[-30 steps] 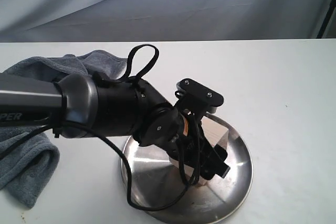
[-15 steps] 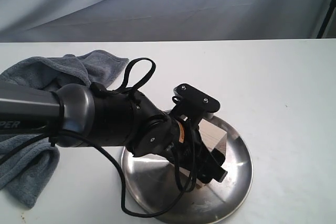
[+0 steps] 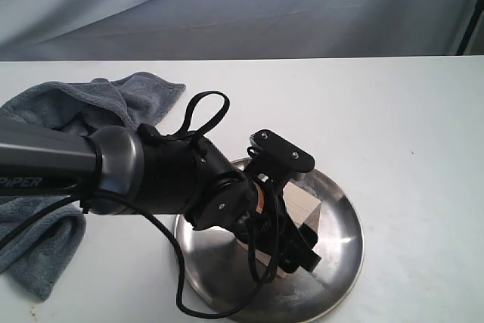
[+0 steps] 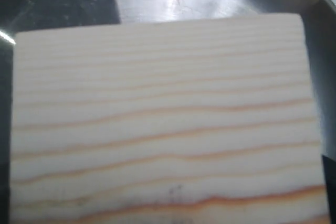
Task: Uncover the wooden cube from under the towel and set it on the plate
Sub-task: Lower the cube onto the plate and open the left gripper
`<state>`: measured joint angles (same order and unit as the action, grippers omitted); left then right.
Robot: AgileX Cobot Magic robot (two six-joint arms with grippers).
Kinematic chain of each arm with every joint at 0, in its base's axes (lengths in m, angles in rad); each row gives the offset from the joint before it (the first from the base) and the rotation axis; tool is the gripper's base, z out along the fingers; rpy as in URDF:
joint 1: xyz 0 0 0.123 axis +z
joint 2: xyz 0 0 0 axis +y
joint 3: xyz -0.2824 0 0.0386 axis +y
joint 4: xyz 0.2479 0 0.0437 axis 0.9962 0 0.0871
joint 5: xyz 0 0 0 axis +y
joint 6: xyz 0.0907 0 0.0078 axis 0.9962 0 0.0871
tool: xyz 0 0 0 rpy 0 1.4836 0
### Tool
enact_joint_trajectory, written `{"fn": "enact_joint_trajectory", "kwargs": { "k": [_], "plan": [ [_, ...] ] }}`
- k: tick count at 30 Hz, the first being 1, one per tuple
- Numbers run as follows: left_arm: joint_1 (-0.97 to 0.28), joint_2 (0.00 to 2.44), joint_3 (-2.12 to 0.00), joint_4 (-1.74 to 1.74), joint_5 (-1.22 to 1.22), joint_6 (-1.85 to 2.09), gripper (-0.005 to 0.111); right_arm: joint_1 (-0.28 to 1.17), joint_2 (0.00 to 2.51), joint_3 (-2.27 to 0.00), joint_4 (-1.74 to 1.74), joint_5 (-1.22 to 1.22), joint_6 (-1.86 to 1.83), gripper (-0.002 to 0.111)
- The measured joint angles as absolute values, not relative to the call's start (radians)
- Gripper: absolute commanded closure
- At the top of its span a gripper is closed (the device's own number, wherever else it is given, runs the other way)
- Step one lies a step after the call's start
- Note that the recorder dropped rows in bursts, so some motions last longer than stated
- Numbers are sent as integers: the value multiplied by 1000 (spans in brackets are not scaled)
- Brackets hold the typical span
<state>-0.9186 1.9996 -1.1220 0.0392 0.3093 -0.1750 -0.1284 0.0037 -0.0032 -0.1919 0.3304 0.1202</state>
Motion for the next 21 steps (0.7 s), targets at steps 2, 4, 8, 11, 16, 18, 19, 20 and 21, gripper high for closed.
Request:
{"fn": "enact_joint_trajectory", "kwargs": {
  "k": [2,4,8,11,16,18,19,20,21],
  "plan": [
    [-919,2000,-1122,39,309,-175,25,-128,4,-3,-192,330,120,108],
    [-919,2000,-1122,39,309,-175,22,-128,4,-3,-192,330,120,108],
    [-919,2000,-1122,39,306,-175,17,-128,4,-3,-192,330,120,108],
    [-919,1988,-1122,39,304,-175,15,-128,4,-3,-192,330,120,108],
    [-919,1954,-1122,39,302,-175,15,-128,4,-3,-192,330,120,108],
    [-919,1941,-1122,39,300,-175,15,-128,4,-3,-192,330,120,108],
    [-919,1931,-1122,39,300,-175,15,-128,4,-3,-192,330,120,108],
    [-919,1921,-1122,39,300,-175,15,-128,4,-3,-192,330,120,108],
    [-919,1911,-1122,39,300,-175,15,-128,4,-3,-192,330,120,108]
  ]
}}
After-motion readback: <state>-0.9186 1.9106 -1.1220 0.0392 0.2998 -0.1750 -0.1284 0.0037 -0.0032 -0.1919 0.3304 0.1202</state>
